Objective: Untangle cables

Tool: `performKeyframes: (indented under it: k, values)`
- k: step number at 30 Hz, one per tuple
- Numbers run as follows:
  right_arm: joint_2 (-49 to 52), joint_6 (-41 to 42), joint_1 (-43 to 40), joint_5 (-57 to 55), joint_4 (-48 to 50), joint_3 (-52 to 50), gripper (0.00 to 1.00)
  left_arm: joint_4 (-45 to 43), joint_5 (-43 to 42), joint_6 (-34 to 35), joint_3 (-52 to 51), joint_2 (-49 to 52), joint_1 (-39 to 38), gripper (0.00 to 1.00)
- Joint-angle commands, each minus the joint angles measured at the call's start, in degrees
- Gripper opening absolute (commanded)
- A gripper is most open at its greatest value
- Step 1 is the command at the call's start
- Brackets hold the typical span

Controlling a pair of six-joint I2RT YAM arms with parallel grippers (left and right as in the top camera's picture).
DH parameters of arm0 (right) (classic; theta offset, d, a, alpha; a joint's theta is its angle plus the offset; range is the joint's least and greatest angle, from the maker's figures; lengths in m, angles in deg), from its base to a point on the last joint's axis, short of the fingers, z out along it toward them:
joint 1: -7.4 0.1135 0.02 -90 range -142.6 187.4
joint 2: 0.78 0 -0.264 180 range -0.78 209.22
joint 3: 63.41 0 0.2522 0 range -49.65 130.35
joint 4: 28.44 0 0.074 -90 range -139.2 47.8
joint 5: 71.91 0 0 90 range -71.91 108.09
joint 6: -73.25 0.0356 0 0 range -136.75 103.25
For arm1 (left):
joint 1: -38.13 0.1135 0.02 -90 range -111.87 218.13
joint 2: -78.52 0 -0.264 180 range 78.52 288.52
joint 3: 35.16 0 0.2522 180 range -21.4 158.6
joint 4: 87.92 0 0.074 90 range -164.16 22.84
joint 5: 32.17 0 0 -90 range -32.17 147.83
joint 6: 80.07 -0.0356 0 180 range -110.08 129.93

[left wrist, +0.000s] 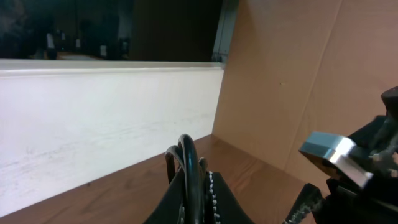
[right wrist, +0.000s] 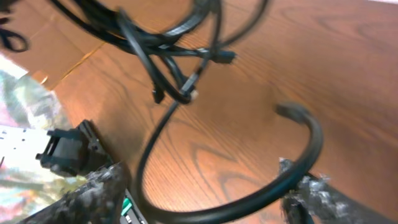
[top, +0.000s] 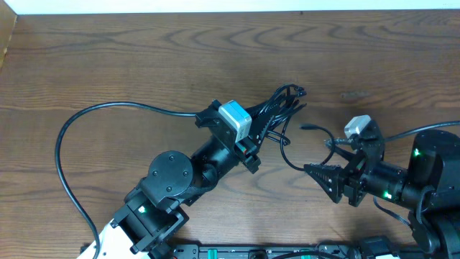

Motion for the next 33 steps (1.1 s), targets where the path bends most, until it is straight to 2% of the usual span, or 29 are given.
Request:
performKeyframes:
  k: [1, 4, 9, 14, 22, 28, 33]
  values:
    - [-0.17, 0.02, 0.24, -3.23, -0.61, 0.35, 0.81, -0.24, 0.87, -1.01, 1.03, -0.85, 0.09, 0.08]
    - [-0.17, -0.76, 0.24, -3.23, -2.21, 0.35, 0.89, 0.17, 0.87, -2.95, 1.03, -0.85, 0.09, 0.08]
    - [-0.17, -8.02, 0.24, -3.19, -8.7, 0.35, 0.99, 0.42, 0.87, -8.37, 1.03, -0.83, 0.11, 0.08]
    - [-0.17, -10.49, 0.24, -2.82, -10.78, 0.35, 0.99, 1.62, 0.9, -14.14, 1.03, -0.83, 0.11, 0.07]
    - [-0.17, -10.4, 0.24, -2.89, -7.63, 0.35, 0.99, 5.05, 0.37, -14.27, 1.03, -0.83, 0.09, 0.08]
    - [-0.17, -10.45, 0.24, -4.2, -3.82, 0.35, 0.99, 9.38, -8.96, -14.29, 1.03, -0.83, 0.09, 0.07]
    - [-0.17, -10.49, 0.24, -6.51, -1.97, 0.37, 0.89, 15.13, -11.52, -14.82, 1.03, -0.85, 0.09, 0.08]
